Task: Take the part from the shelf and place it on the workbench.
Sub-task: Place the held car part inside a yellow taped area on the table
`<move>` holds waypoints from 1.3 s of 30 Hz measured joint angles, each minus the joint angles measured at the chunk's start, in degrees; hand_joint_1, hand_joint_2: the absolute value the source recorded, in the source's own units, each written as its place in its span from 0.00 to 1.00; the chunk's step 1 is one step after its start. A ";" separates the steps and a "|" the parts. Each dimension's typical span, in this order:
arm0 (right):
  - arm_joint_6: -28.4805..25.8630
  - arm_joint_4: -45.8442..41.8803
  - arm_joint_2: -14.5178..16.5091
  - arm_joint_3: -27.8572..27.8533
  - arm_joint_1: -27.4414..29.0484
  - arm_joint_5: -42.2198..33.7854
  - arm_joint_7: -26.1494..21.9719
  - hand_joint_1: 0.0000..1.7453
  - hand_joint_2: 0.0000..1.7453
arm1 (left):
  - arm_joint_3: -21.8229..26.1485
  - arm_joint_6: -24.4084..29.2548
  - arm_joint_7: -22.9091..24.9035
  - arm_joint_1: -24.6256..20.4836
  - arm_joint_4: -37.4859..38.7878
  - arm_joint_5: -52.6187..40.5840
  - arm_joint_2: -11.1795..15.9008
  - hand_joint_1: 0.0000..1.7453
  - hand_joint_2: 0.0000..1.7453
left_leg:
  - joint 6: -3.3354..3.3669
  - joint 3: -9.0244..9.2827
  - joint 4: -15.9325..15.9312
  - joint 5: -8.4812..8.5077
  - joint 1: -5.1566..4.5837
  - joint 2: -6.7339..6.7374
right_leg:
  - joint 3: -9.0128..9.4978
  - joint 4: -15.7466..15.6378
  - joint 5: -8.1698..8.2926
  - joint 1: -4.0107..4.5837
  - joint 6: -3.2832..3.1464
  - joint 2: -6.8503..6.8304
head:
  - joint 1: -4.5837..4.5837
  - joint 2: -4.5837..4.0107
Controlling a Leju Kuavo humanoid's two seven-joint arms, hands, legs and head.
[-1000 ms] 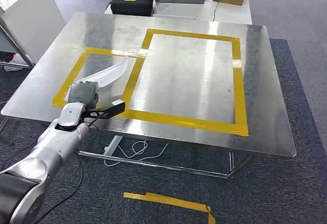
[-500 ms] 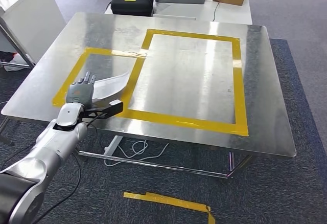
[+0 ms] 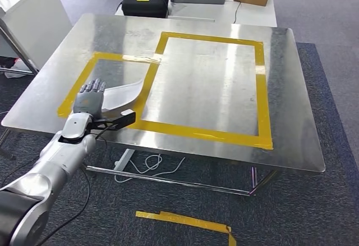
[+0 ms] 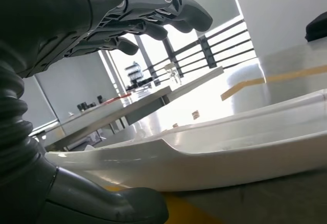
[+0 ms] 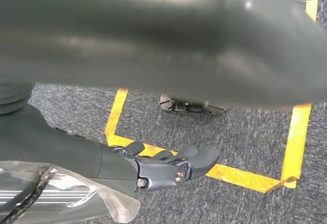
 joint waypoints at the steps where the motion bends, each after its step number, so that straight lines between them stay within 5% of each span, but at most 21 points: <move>1: 0.00 0.00 0.00 0.00 0.00 0.00 -0.05 0.00 0.00 | 0.02 0.02 -0.14 0.00 0.00 -0.01 -0.09 0.00 1.00 | 0.00 0.00 0.00 0.00 0.00 0.00 | 0.00 0.00 0.00 0.00 0.00 0.00 | 0.00 0.00; 4: 0.00 0.01 0.00 0.00 -0.01 0.00 -0.23 0.00 0.00 | 0.17 0.56 -1.27 0.03 -0.01 0.61 -0.38 0.00 1.00 | 0.00 0.00 0.00 0.00 0.00 0.00 | 0.00 0.00 0.00 0.00 0.00 0.00 | 0.00 0.00; 8: -0.01 -0.01 0.01 0.00 0.01 0.00 -0.36 0.00 0.00 | 1.65 2.84 -5.95 0.92 -1.07 5.12 -0.97 0.00 0.00 | 0.00 0.00 0.00 0.00 0.00 0.00 | 0.00 0.00 0.00 -0.01 0.00 0.00 | 0.01 0.00; 16: -1.84 -0.01 0.97 -0.19 0.28 -0.02 0.26 0.00 0.00 | 6.03 4.79 -17.40 12.39 -15.85 20.78 -1.17 0.00 0.00 | -0.01 0.01 0.00 -0.09 0.00 0.05 | -0.02 0.00 -0.06 -0.02 -0.03 0.08 | 0.00 0.00; 28: -2.95 -0.01 1.67 -1.21 0.71 -0.02 0.41 0.00 0.00 | 10.87 1.66 -24.98 34.01 -46.03 37.08 -1.09 0.00 0.00 | -0.06 0.00 -0.01 -0.22 0.00 0.06 | -0.02 -0.01 -0.16 -0.01 -0.02 0.08 | 0.02 0.00; 39: -4.19 -0.01 2.87 -3.22 0.91 -0.02 1.26 0.00 0.00 | 16.83 0.39 -41.65 47.76 -61.54 61.40 -3.03 0.00 0.00 | 0.55 -0.05 0.47 -0.70 -0.14 0.07 | 0.13 -0.08 -0.24 -0.21 0.19 0.08 | -0.02 0.00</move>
